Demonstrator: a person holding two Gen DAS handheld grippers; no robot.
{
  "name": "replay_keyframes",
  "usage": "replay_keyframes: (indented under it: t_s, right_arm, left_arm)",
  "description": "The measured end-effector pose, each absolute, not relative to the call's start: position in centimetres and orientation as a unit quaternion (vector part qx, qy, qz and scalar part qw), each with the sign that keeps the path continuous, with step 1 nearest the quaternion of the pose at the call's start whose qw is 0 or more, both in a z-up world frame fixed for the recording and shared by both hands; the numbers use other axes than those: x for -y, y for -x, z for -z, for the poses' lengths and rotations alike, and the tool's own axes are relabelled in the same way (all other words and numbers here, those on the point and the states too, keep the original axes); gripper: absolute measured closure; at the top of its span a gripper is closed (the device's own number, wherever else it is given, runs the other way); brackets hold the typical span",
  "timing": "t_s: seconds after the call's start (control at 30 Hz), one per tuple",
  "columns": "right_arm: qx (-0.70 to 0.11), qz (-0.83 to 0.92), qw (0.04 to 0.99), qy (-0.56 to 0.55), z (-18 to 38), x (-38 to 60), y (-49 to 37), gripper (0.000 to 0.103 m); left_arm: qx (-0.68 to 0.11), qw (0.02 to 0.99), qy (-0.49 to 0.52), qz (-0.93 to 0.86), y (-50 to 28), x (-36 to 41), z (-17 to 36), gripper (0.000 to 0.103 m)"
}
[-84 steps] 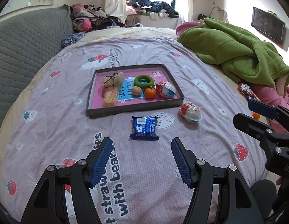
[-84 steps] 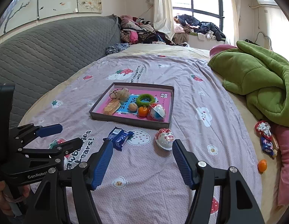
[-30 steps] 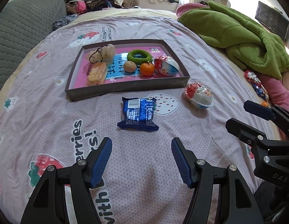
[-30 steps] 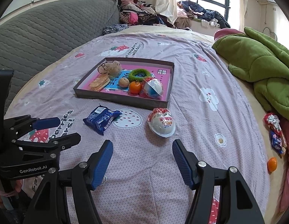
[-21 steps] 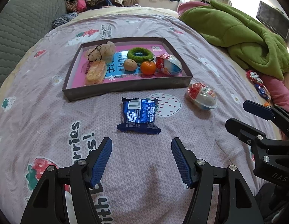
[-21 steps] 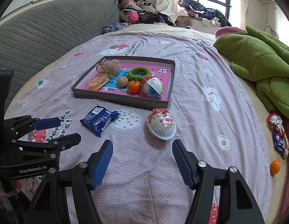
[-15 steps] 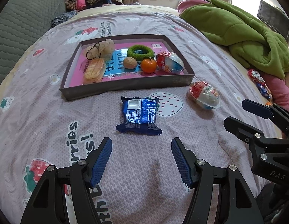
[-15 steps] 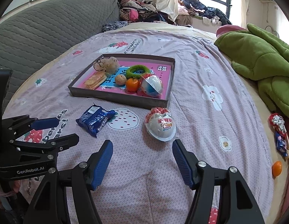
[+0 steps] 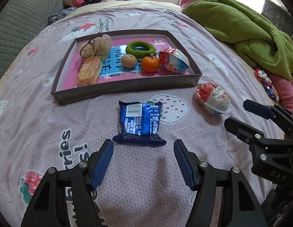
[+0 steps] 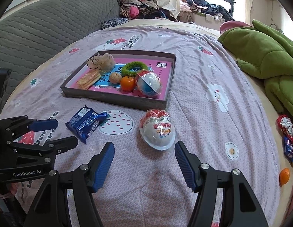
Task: Organize objects
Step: 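Move the left tool toward the blue packet while the right tool approaches the wrapped egg candy, then close the left tool on the blue packet while the right tool grasps the egg candy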
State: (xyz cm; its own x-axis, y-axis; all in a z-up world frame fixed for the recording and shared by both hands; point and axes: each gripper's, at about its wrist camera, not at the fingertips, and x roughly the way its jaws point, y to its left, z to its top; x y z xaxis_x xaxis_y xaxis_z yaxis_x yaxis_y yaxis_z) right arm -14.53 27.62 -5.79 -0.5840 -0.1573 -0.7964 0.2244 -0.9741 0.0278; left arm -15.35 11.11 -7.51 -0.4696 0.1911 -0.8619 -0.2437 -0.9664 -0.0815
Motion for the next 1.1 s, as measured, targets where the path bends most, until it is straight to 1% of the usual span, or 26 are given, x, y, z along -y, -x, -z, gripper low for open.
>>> replay_keyframes:
  t_s: [0.23,1.1]
  right_arm:
    - [-0.031,0.886,0.108,-0.45,6.6,-27.8,15.7,0.037]
    - [-0.06,0.878,0.108,-0.463,9.1,-27.1,20.2,0.037]
  left_arm:
    - [-0.02,0.124,0.506,-0.853,16.7,-11.0,8.1,0.035]
    - [-0.009,0.122,0.526,-0.841,20.5,-11.2,10.8,0.035]
